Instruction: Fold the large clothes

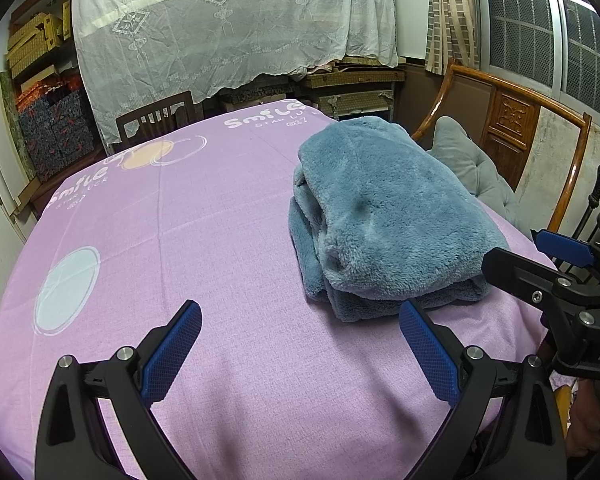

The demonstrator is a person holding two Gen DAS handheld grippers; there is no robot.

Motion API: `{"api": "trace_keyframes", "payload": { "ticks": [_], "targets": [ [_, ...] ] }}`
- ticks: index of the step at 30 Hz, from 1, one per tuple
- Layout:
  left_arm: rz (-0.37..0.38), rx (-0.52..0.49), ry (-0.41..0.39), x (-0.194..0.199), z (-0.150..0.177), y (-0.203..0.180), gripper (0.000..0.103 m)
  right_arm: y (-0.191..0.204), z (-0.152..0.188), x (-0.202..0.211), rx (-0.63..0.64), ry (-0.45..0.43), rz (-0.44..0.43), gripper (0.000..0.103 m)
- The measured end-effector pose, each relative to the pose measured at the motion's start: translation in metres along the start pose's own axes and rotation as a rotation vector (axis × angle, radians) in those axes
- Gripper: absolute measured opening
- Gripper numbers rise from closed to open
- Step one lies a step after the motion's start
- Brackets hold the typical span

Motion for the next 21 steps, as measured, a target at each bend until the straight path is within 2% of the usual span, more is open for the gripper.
{"api": "trace_keyframes", "payload": {
  "ticks": [21],
  "targets": [
    [-0.014,-0.009,-0.016,0.0051,-0.0017,0.0009,0.099,-0.0011,0.0018,0.0010,-0.005,-0.005,0.002,0.098]
  ]
}}
Point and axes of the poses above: each gripper's, at about its wrist camera, not at the fingertips, and x roughly against the way its jaws point, y to its left, z to its underside, the point moved 2 cm from there along -x, roughly the way its jaws point, and after that the axes turned 2 degrees about x, right-handed, at the moved point
